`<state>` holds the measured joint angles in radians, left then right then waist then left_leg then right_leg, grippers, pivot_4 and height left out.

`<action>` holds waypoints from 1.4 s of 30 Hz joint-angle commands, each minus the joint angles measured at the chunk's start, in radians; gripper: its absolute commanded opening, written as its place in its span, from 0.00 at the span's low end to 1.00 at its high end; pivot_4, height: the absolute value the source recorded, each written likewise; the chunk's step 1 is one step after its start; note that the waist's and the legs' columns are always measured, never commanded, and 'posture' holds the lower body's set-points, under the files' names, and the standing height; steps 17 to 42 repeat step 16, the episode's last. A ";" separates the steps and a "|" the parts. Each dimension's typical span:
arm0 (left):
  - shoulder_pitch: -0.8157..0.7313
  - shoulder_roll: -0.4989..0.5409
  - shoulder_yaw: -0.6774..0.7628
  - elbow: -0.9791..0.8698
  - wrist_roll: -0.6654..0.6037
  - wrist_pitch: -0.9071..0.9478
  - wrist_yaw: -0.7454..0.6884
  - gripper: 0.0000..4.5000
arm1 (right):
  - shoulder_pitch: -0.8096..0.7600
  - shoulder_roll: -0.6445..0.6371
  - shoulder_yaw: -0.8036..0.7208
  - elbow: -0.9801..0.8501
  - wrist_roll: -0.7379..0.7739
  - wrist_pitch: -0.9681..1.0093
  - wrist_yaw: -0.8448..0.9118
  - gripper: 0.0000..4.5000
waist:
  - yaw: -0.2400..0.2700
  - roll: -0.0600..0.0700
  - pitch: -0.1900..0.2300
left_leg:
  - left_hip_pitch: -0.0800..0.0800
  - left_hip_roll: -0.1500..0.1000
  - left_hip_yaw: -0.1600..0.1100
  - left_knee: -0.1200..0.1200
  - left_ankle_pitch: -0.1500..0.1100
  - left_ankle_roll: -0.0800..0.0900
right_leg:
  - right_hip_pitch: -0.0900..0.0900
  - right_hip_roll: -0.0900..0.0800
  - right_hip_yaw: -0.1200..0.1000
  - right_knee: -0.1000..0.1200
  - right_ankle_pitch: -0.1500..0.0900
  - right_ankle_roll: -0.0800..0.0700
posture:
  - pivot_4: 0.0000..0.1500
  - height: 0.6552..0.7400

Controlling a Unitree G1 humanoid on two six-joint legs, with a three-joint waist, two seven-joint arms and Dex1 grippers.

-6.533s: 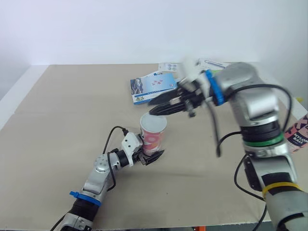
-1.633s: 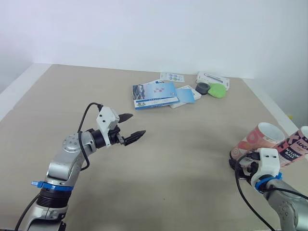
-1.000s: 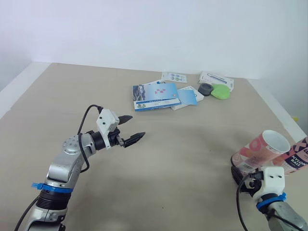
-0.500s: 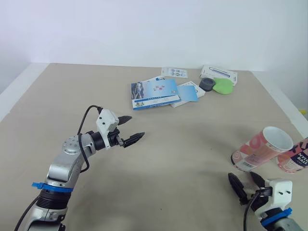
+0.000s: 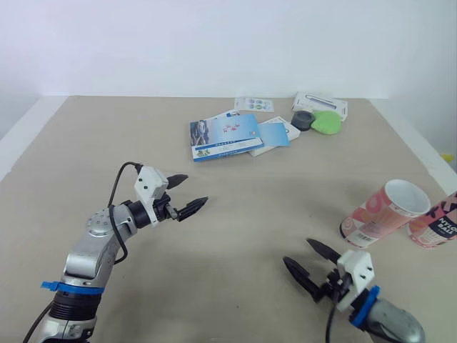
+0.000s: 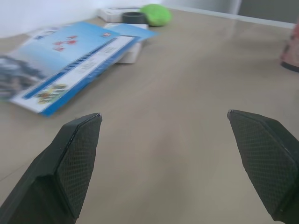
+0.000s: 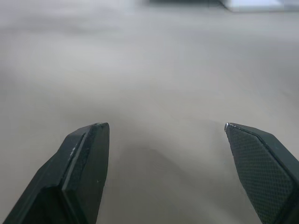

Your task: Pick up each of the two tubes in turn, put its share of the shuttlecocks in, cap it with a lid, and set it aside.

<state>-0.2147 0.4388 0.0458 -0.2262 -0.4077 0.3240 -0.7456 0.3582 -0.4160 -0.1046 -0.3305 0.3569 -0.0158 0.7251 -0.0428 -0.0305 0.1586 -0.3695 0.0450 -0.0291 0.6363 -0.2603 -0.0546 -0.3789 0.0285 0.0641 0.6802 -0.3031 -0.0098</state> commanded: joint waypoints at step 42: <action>0.292 -0.013 0.038 -0.168 0.134 -0.126 0.186 1.00 | -0.360 0.022 0.116 0.094 -0.032 0.151 -0.056 0.94 | 0.007 0.000 0.001 | -0.002 -0.002 0.001 0.003 0.000 -0.001 | -0.007 -0.005 0.002 0.001 0.001 0.005 | 1.00 1.00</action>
